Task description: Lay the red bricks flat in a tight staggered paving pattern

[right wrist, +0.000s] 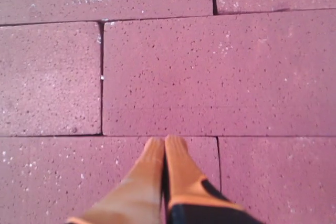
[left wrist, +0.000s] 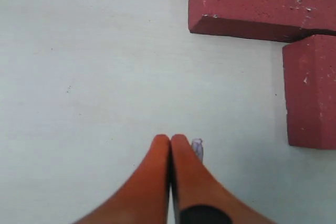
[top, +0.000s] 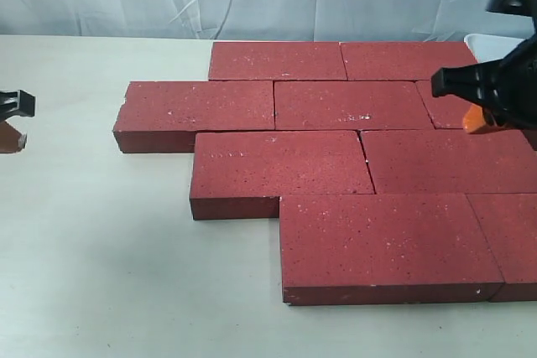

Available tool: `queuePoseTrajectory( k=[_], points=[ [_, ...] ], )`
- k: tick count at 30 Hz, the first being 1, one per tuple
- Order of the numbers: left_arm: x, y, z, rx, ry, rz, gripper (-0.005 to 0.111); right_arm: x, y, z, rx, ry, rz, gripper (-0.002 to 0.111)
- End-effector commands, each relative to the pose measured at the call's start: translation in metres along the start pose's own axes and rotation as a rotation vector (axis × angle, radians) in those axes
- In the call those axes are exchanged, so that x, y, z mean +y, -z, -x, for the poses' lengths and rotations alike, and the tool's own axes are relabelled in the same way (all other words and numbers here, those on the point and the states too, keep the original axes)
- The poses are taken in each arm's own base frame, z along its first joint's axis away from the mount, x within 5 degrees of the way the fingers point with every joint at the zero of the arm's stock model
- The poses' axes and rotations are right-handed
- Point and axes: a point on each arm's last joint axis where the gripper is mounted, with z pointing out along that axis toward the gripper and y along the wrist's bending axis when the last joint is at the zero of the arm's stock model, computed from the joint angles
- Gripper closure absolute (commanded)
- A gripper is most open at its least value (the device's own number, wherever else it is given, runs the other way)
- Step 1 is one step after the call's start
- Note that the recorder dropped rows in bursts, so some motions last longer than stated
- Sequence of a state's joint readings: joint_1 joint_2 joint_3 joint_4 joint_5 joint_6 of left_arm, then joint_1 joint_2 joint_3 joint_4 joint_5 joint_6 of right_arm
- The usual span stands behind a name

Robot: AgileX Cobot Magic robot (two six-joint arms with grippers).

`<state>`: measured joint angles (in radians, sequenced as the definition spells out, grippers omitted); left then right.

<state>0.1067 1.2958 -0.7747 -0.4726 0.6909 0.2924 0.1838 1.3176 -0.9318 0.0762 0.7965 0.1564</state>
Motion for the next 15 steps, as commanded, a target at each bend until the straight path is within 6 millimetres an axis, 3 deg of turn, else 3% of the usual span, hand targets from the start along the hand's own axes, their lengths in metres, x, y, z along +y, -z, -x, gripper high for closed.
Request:
queuePoseTrajectory(
  k=[1,15],
  points=[
    [-0.006,0.025,-0.016,-0.063,-0.024,-0.009,0.107,-0.004,0.024,-0.019,-0.026,0.003,0.006,0.109],
    [-0.027,0.091,-0.046,-0.336,-0.070,-0.074,0.107,-0.013,0.091,-0.080,-0.216,0.025,0.038,0.109]
  ],
)
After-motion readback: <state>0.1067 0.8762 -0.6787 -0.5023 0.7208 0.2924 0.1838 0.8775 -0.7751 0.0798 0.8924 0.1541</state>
